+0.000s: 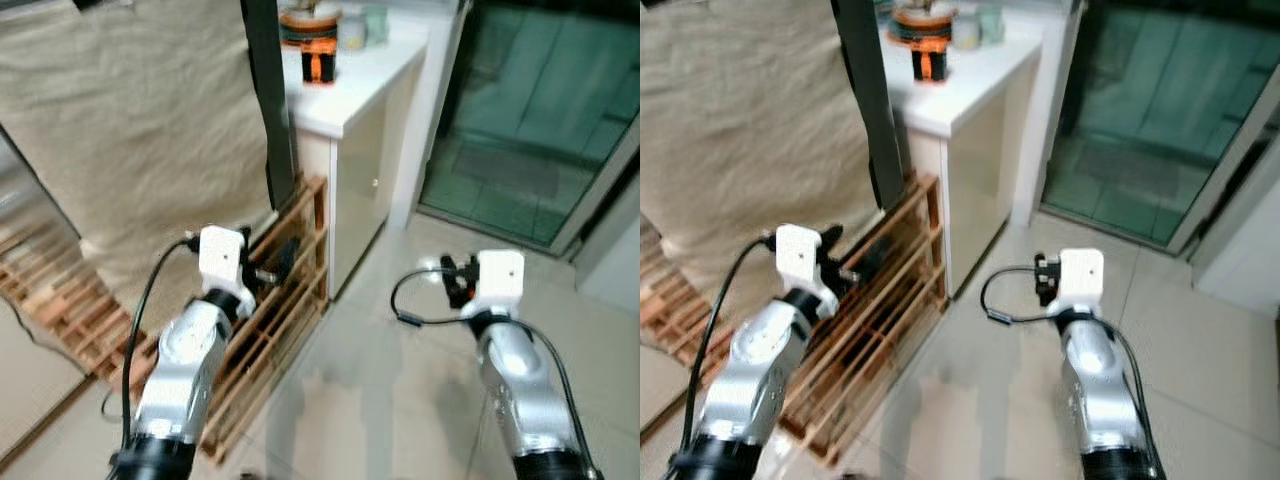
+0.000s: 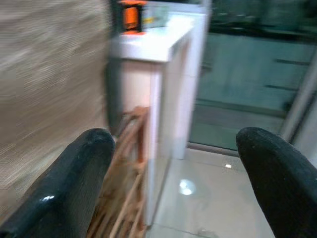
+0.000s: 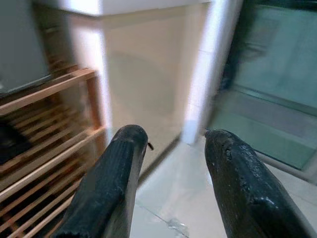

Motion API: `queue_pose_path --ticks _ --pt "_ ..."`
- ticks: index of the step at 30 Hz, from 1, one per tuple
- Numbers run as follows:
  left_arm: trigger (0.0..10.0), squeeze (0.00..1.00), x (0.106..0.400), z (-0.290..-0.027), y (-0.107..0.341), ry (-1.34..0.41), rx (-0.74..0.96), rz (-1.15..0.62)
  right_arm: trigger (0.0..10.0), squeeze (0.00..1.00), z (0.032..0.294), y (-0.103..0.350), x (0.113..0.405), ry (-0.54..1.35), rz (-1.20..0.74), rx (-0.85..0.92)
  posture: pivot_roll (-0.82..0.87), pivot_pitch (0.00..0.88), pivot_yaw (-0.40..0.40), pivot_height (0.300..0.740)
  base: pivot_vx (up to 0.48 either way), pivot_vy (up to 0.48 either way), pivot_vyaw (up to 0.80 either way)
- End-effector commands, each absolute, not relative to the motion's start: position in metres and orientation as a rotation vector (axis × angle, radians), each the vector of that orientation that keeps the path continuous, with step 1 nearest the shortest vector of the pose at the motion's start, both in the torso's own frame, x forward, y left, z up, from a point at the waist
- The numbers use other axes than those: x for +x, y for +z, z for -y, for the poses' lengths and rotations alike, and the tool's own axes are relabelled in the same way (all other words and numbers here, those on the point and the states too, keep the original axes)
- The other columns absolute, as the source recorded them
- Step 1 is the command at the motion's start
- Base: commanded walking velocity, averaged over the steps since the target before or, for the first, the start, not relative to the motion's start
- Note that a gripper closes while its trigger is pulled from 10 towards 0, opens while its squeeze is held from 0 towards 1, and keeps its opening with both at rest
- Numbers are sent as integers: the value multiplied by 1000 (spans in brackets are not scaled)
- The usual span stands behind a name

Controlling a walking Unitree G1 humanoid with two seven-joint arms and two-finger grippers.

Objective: Restocking fridge

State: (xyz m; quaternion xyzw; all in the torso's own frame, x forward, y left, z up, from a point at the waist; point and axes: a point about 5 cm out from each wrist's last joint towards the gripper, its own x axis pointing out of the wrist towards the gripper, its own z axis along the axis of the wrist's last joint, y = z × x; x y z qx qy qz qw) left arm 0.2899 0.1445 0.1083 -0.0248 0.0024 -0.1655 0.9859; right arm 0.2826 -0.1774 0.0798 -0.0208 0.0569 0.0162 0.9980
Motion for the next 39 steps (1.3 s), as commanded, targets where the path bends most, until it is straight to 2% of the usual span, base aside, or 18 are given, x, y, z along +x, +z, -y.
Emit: queue_pose_path --ticks 1,9,15,18,21,22,23,27,36,39 --pt "10000 0 290 -154 105 -289 -44 -26 10000 0 164 83 285 95 -101 -41 -96 0 55 740 0 0 706" --pt "10000 0 289 -162 103 -232 -114 -46 10000 0 153 78 284 175 -133 -4 -90 0 57 740 0 0 688" --pt "10000 0 279 -171 97 -198 -98 -73 10000 0 150 76 283 209 -148 24 -85 0 53 740 0 0 668" --pt "10000 0 279 -197 100 -36 -85 -47 10000 0 171 86 284 75 -71 74 -77 0 45 740 0 0 646" --pt "10000 0 284 -202 105 -9 -77 -34 10000 0 183 87 286 35 -77 89 -72 0 38 740 0 0 631" --pt "10000 0 285 -201 105 -7 -63 -36 10000 267 186 87 287 34 -81 94 -72 0 38 740 0 0 650" --pt "10000 0 285 -199 105 -10 -48 -41 10000 1000 188 88 288 29 -83 92 -72 0 38 740 0 0 663" --pt "10000 0 283 -186 104 -43 -46 -55 10000 1000 186 94 293 37 -53 97 -78 2 39 740 0 0 681" --pt "10000 0 286 -183 107 -56 -54 -47 10000 1000 178 94 295 44 -51 106 -82 8 45 740 0 0 664" --pt "10000 0 288 -183 109 -67 -49 -42 10000 1000 177 93 293 54 -57 52 -84 13 47 740 0 0 663"
